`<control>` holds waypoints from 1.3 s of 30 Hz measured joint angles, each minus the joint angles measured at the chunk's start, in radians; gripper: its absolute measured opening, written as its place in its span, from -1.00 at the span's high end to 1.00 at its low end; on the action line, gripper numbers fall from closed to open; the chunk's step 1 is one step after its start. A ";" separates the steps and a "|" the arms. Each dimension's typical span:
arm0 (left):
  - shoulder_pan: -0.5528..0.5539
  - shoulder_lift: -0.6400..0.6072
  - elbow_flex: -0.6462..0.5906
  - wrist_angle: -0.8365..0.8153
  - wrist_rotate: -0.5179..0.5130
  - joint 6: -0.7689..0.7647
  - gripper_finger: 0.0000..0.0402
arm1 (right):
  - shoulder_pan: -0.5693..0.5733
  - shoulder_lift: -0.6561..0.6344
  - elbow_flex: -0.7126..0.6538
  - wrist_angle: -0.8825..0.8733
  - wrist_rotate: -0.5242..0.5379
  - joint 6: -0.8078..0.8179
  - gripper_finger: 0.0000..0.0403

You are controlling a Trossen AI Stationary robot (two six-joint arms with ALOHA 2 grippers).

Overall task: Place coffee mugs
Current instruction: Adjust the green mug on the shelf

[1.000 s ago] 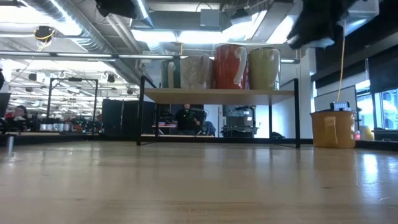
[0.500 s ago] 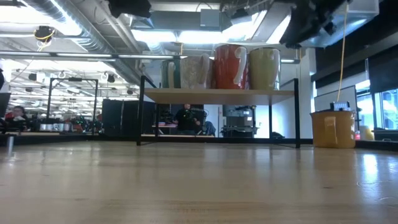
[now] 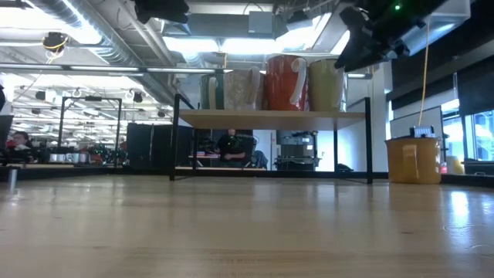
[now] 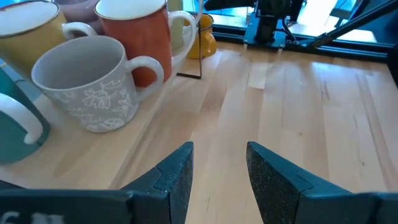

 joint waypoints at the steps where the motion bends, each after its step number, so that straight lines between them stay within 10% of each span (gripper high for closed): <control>1: 0.000 0.000 0.000 0.000 -0.002 0.000 0.28 | -0.005 0.011 0.000 0.023 0.011 -0.002 0.26; 18: 0.000 0.000 0.000 0.007 -0.007 -0.007 0.28 | -0.083 0.103 0.000 0.123 0.037 0.031 0.84; 39: 0.000 0.000 0.000 0.006 -0.004 0.025 0.28 | -0.081 0.103 0.052 -0.027 0.085 0.169 0.84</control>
